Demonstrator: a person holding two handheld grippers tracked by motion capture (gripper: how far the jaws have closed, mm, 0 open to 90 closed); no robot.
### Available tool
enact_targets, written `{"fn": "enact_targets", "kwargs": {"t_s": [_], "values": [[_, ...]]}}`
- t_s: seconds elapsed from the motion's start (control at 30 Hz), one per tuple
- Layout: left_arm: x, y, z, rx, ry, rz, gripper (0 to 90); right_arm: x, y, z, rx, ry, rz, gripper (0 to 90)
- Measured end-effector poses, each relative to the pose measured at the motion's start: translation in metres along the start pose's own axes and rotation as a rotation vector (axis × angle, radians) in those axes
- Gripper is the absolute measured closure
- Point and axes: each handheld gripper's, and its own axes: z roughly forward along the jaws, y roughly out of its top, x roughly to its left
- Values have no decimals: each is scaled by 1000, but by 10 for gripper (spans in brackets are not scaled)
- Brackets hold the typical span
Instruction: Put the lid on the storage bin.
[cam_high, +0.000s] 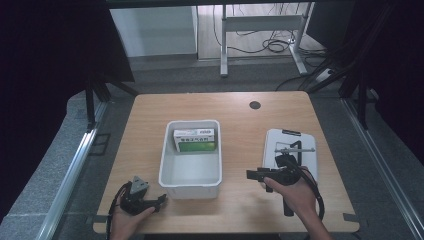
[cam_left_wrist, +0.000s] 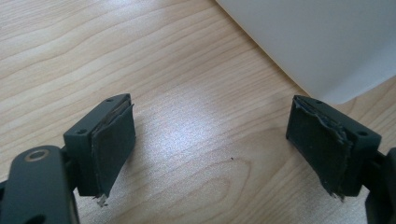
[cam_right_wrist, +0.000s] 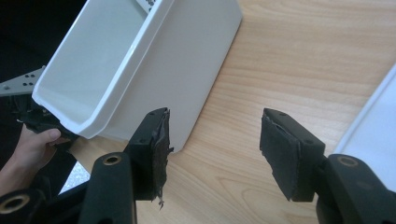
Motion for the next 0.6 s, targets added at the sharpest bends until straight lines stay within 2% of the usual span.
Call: {"fn": "enact_targets", "kwargs": {"t_s": [0.27,0.6], "values": [[0,-1,0,-11,-1,3,155,2,13,-9,-5,-19,-6,428],[0,-1,0,-10,0,3,153,-5,41,-25,-58,-43,31,427]]}}
